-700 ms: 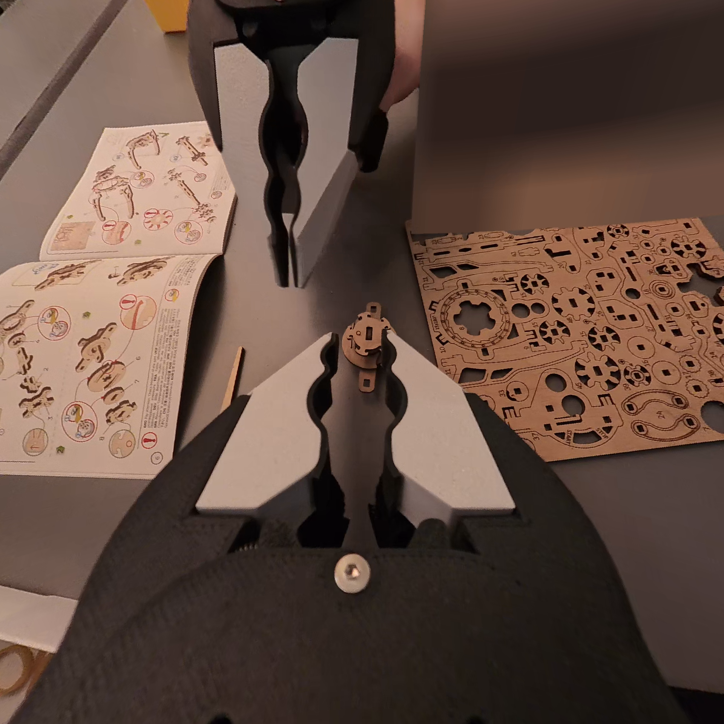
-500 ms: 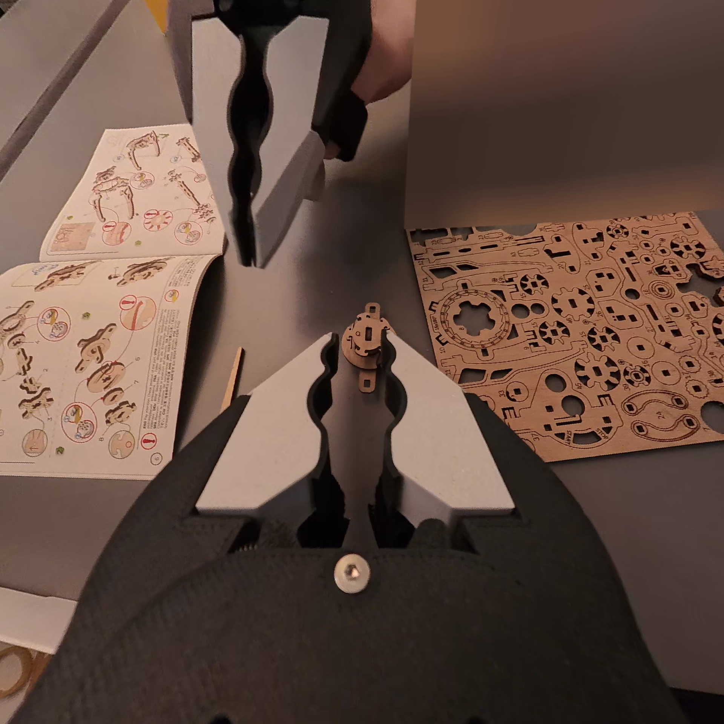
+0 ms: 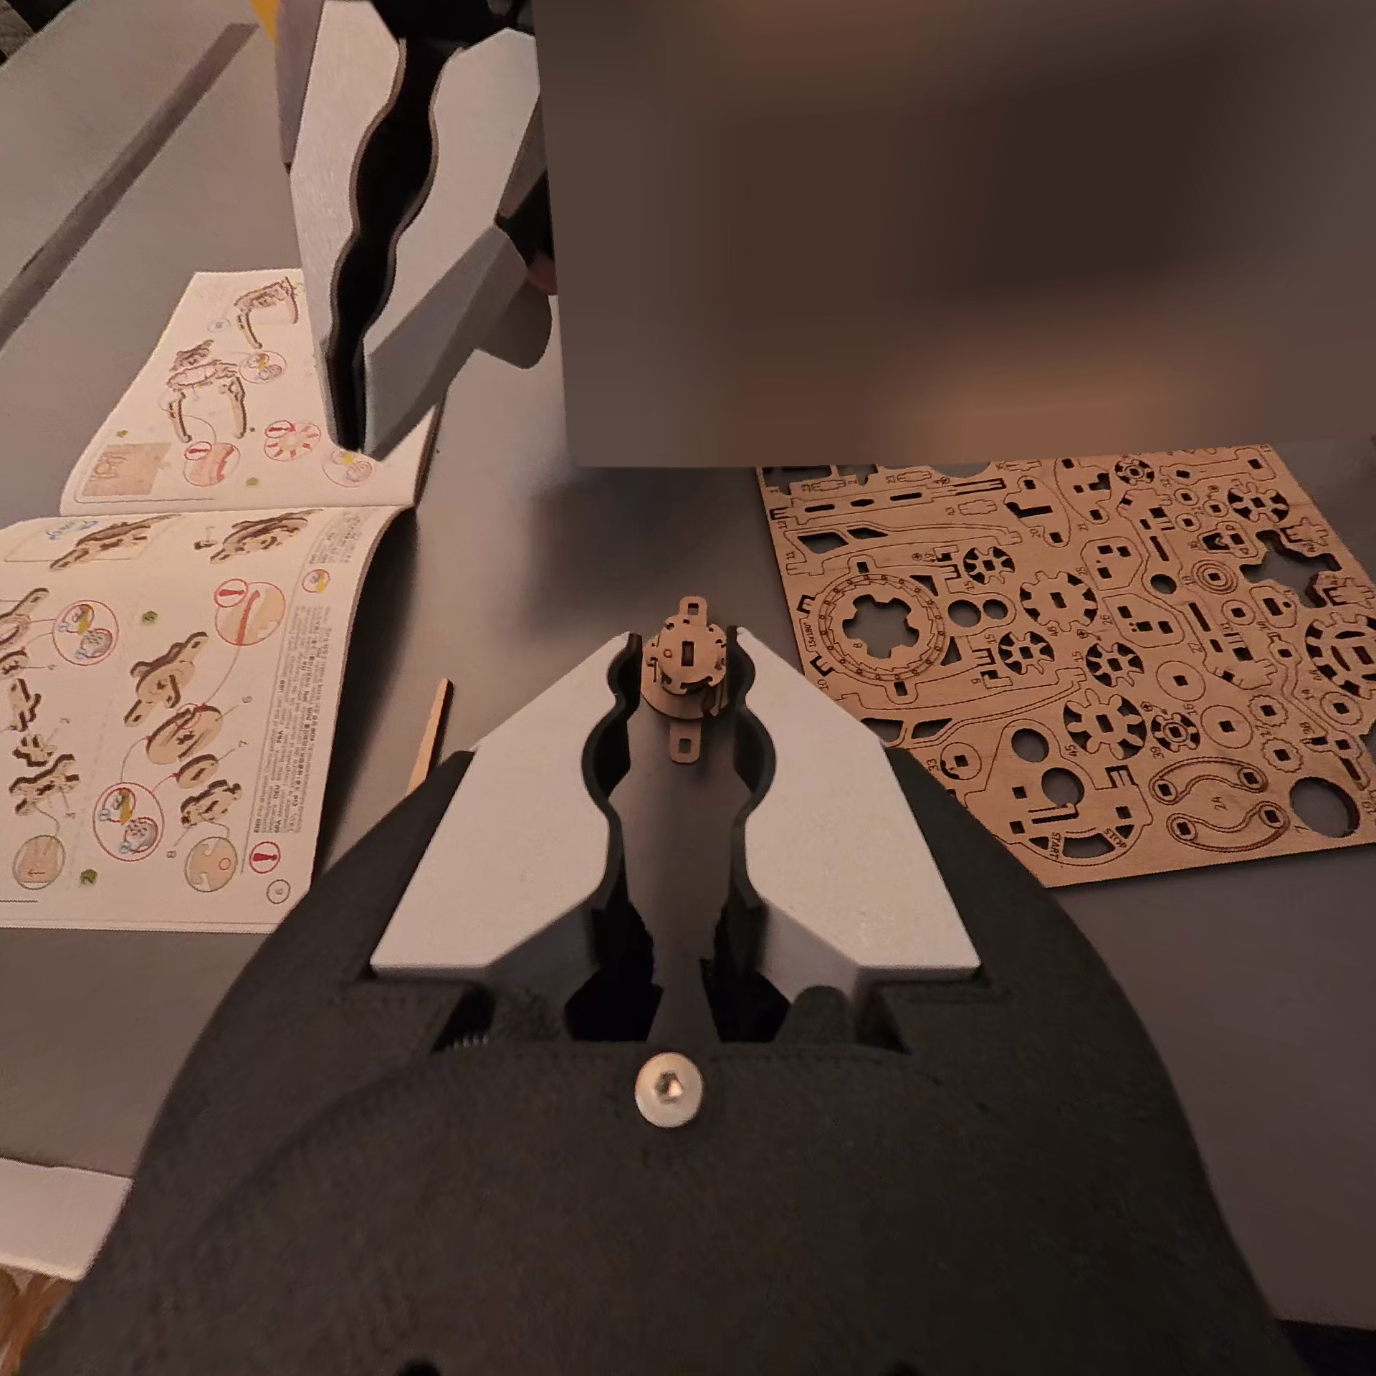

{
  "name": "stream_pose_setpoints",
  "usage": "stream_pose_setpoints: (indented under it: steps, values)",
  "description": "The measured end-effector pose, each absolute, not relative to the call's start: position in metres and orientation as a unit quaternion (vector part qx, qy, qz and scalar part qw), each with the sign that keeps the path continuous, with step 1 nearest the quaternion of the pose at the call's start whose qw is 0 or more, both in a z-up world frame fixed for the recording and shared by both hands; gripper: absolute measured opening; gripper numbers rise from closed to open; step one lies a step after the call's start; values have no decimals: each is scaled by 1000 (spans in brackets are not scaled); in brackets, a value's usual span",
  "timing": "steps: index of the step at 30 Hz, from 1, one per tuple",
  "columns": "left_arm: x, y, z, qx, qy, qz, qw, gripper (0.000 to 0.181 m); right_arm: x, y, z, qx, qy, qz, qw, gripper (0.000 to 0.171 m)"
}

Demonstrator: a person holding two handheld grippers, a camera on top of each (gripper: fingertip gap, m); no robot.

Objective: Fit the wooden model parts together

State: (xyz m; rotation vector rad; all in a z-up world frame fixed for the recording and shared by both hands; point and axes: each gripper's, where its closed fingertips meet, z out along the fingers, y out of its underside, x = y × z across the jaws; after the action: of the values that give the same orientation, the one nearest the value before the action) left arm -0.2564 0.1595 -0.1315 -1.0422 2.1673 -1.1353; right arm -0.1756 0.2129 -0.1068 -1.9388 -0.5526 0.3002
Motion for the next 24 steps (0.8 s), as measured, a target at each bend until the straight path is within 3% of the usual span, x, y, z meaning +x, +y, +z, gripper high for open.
stream_pose_setpoints:
  steps: [24]
  values:
    - [-257,160,-128,-383,783,-430,234,22,-113,222,-91,-805,-103,84,578,4]
